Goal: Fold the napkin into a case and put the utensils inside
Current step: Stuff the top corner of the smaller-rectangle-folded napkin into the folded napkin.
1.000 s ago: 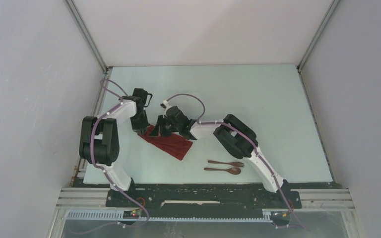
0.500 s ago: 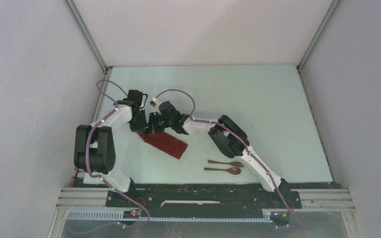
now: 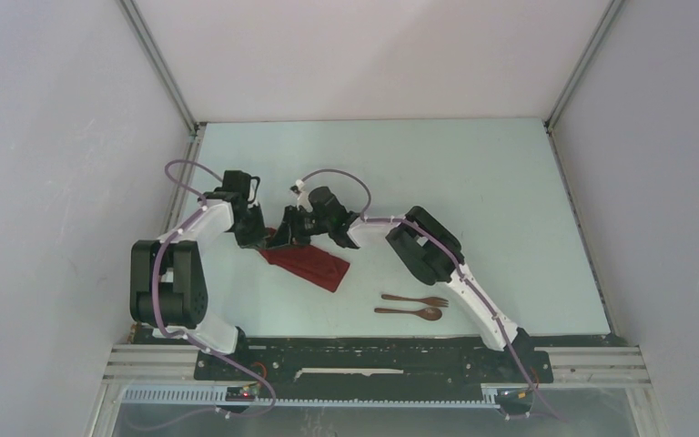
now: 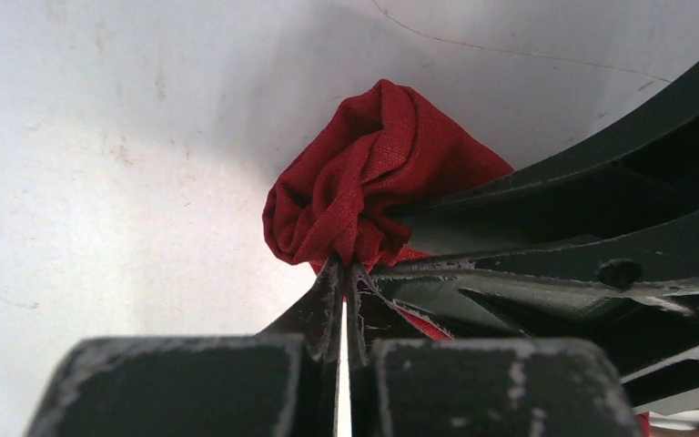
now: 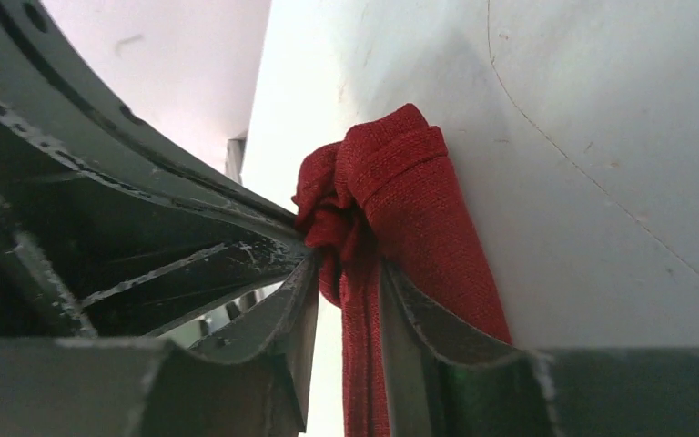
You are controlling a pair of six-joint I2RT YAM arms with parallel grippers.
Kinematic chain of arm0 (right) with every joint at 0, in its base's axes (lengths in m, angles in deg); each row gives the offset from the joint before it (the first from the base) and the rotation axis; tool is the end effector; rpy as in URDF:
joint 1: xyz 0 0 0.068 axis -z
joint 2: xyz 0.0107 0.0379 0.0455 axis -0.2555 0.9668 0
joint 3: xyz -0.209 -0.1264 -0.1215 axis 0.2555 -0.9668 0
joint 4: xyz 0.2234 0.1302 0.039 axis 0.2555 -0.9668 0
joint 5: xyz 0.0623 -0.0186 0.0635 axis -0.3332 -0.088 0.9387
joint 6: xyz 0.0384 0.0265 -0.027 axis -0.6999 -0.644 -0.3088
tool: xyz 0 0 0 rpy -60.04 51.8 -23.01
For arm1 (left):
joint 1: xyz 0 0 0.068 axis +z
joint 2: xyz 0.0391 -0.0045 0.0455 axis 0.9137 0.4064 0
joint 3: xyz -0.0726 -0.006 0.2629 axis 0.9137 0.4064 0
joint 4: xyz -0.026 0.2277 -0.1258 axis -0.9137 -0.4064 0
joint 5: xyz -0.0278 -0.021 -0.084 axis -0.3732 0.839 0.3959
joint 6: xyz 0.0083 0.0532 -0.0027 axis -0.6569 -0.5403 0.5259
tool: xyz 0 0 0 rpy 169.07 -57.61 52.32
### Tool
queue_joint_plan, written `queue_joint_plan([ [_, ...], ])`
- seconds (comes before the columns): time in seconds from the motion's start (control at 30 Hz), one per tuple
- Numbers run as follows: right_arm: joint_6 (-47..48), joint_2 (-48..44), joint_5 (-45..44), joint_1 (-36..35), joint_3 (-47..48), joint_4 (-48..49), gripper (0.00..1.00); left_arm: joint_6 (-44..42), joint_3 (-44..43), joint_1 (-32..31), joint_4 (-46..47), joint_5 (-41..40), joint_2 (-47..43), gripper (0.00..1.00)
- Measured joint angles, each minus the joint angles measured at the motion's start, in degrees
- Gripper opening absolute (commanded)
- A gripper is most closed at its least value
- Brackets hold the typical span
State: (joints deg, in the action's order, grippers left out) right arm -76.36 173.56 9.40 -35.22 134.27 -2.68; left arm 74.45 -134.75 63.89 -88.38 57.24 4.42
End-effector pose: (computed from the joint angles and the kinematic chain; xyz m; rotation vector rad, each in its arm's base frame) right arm 0.3389 0.4367 0.0947 -0.4707 2.2807 1.6563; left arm 0.2885 -0.0121 0.1884 -0.4070 2.7962 -0.1380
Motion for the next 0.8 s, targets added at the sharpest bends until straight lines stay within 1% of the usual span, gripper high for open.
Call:
queue_joint_plan([
  [0.17,-5.57,-0.15,3.17,0.83,-3.54,8.20,0.45,0.44,0.13,0.07,0.33,1.31,0.00,0.00],
  [0.3,-8.68,-0.15,3.89,0.92,-5.11,12.55,0.43,0.44,0.57,0.07,0.61,1.49,-0.07,0.00],
  [0.4,-10.64,-0.15,4.28,0.92,-5.20,13.99,0.36,0.44,0.72,0.07,0.79,1.49,-0.07,0.00],
  [0.5,-12.07,-0.11,4.70,0.92,-5.18,15.08,0.19,0.42,0.72,0.07,0.90,1.49,-0.07,0.00],
  [0.53,-12.15,-0.02,4.79,0.92,-5.07,15.08,0.17,0.44,0.72,0.07,0.92,1.51,-0.07,0.00],
  [0.67,-12.44,2.25,5.27,0.85,-1.99,13.70,0.13,0.42,0.74,0.11,0.87,1.25,-0.26,0.00],
  [0.73,-12.07,3.91,5.25,0.85,0.87,11.28,0.11,0.39,0.85,0.31,0.85,0.83,-0.48,0.00],
  [0.8,-11.58,5.05,5.14,0.79,3.54,7.96,0.11,0.44,0.92,0.42,0.85,0.66,-0.72,0.00],
])
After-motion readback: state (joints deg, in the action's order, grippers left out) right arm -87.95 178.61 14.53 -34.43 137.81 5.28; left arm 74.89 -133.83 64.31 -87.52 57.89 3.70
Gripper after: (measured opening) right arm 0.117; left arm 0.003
